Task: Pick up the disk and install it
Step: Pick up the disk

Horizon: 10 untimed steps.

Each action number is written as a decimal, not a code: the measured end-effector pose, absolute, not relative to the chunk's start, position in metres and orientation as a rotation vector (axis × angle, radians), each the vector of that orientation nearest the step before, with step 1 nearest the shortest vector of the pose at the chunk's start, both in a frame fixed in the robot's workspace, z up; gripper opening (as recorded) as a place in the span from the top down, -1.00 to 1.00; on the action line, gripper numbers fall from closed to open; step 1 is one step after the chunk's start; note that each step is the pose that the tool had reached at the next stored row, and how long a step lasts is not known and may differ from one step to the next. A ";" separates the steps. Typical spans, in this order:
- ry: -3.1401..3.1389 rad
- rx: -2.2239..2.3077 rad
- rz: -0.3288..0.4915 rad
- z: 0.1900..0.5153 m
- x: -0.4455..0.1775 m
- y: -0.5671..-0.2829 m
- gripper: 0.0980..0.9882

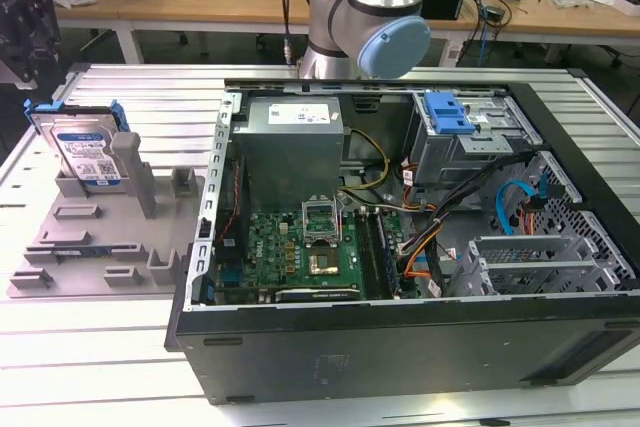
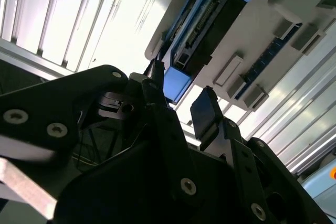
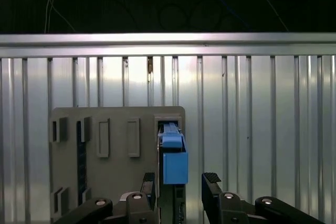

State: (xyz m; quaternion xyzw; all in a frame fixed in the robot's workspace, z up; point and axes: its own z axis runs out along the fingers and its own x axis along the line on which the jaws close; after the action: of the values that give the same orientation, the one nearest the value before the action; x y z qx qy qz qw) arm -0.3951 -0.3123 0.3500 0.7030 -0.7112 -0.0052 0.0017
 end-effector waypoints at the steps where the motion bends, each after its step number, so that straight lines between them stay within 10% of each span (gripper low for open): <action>1: -2.232 2.206 -0.016 0.349 -0.395 -0.312 0.14; 10: -2.232 2.206 -0.016 0.340 -0.395 -0.312 0.14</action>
State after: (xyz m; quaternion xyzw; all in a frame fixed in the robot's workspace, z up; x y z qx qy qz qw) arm -0.3952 -0.3123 0.3399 0.7030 -0.7112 -0.0052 0.0017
